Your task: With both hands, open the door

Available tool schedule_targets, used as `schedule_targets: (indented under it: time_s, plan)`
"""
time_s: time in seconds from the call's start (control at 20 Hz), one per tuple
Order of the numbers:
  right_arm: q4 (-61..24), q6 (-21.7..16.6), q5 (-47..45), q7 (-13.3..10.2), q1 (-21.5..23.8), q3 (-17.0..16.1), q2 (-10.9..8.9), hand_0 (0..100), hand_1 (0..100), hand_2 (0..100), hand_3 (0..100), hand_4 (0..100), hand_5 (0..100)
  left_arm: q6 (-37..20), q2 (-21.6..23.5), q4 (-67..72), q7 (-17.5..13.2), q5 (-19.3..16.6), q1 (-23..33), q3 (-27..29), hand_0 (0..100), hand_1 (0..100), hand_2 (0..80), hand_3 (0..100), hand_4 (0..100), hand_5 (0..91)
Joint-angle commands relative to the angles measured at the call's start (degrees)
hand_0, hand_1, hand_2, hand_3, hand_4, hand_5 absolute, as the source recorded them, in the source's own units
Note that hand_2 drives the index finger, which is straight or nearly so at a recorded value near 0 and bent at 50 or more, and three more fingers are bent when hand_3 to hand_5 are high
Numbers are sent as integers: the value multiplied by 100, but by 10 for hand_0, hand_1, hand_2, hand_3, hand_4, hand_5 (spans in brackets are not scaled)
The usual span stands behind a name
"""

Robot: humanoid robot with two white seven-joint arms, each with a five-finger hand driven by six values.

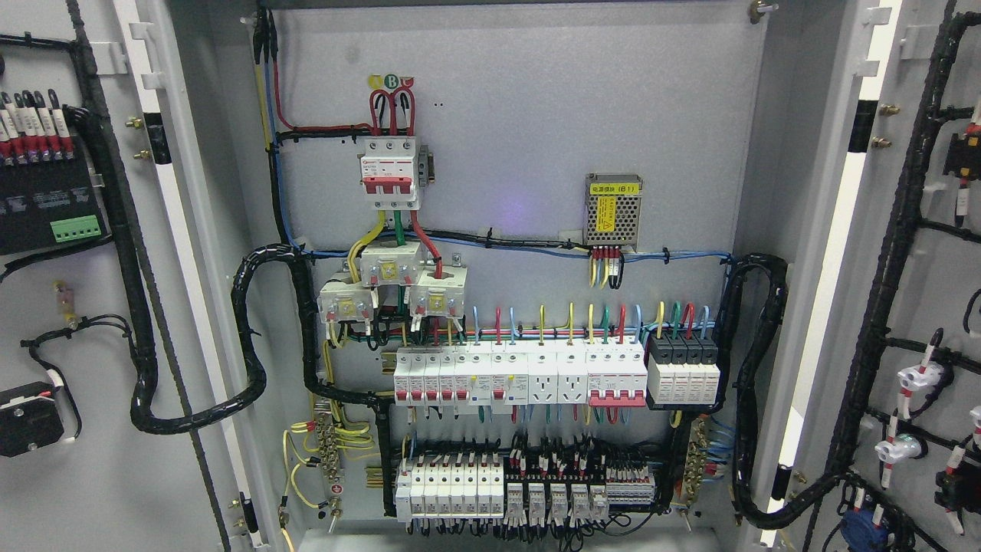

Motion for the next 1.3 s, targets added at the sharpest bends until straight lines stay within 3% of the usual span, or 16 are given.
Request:
schedule_targets:
  time_s: [0.0, 0.35, 0.6, 1.25]
  plan:
    - [23, -12, 1, -2, -5, -25, -119, 0, 0, 0, 0, 0, 0, -6, 38, 196, 2, 3, -216, -26, 0, 0, 0, 0, 33, 0]
    - [-153, -12, 1, -2, 83, 1, -93, 0, 0, 0, 0, 0, 0, -59, 29, -85, 2, 47, -182, -334, 0, 0, 0, 0, 33, 0]
    - [-425, -20, 10, -2, 267, 107, -93, 0, 0, 0, 0, 0, 0, -111, 29, -761, 10, 276, 99, -667, 0, 0, 0, 0, 33, 0]
    - [-584, -20, 89, -11, 268, 1135, 4, 0, 0, 0, 0, 0, 0, -498, -6, -2502, 37, 249, 1637, -1063, 0, 0, 0, 0, 33, 0]
